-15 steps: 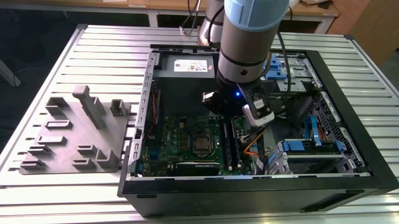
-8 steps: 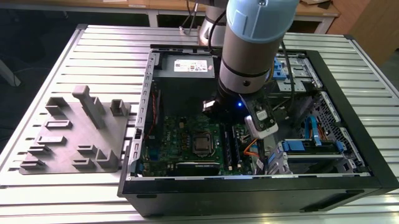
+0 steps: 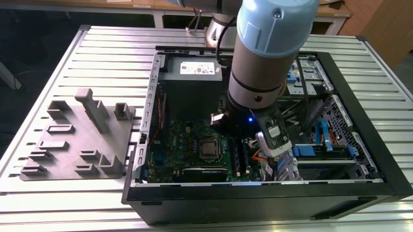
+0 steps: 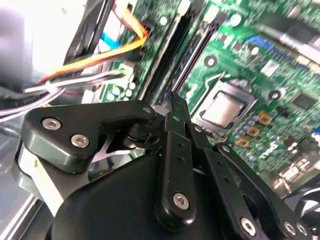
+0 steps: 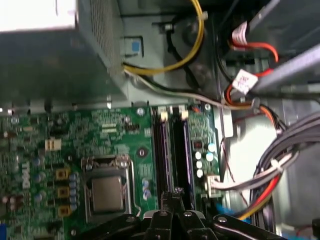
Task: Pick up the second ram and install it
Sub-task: 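Press down the second ram until it locks into place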
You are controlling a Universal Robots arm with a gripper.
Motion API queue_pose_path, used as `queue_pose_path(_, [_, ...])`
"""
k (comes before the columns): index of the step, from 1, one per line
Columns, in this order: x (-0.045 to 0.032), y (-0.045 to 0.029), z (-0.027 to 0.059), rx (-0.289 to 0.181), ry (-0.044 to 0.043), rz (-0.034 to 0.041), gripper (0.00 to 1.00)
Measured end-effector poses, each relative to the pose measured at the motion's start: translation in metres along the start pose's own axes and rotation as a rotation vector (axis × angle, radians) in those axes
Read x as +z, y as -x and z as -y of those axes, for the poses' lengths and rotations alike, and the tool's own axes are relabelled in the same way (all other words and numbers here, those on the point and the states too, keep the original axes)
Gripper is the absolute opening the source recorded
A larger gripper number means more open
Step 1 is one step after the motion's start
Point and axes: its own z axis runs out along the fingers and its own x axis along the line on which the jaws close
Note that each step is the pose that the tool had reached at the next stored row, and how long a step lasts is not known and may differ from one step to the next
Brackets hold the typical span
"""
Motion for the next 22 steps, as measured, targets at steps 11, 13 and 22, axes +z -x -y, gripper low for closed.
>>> queue_pose_path(11, [0.0036,0.0013,0.0155,0.001,0.0003,0.0001,0.07])
queue_pose_path(13, [0.0048,0.0013,0.0162,0.001,0.0001,0.0001,0.07])
queue_pose_path(22, [0.0084,0.0013,0.0171,0.001,0.0005,0.0002,0.07])
